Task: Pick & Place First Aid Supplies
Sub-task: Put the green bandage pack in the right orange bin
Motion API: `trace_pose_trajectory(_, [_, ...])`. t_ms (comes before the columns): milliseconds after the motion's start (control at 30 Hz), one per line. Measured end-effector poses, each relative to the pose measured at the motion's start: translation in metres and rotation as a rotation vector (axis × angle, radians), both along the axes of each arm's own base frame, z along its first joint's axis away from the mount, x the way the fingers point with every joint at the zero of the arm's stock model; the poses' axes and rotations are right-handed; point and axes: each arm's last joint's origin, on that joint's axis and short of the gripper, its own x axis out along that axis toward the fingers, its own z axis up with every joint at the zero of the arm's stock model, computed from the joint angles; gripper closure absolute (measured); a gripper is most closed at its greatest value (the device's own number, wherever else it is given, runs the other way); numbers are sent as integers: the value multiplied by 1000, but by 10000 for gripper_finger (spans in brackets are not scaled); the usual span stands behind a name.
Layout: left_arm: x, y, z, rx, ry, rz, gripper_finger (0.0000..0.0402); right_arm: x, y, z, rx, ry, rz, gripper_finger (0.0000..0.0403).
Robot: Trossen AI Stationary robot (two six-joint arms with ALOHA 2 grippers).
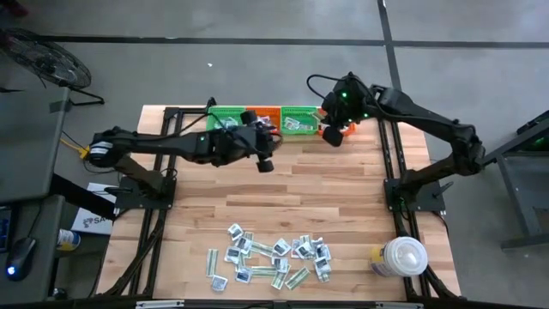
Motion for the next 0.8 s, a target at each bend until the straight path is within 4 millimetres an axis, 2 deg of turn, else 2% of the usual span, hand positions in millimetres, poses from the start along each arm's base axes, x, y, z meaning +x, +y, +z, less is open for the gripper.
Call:
trace_pose_trajectory(167, [-23,17,-26,-44,-124,-60,222,-2,-7,-18,49,12,-62,403])
trace_pose_trajectory(433, [-63,45,-58,-103,-253,-145,222,-20,-30,-43,116,69,-217,403])
trace_pose_trajectory(600, [-78,61,-64,-120,-306,-228,222,-29,-46,-61,142,111,-357,403])
trace_pose_trajectory(800, [-86,78,-66,-123,-309,-311,222,-26,-64,-86,230,61,-545,403])
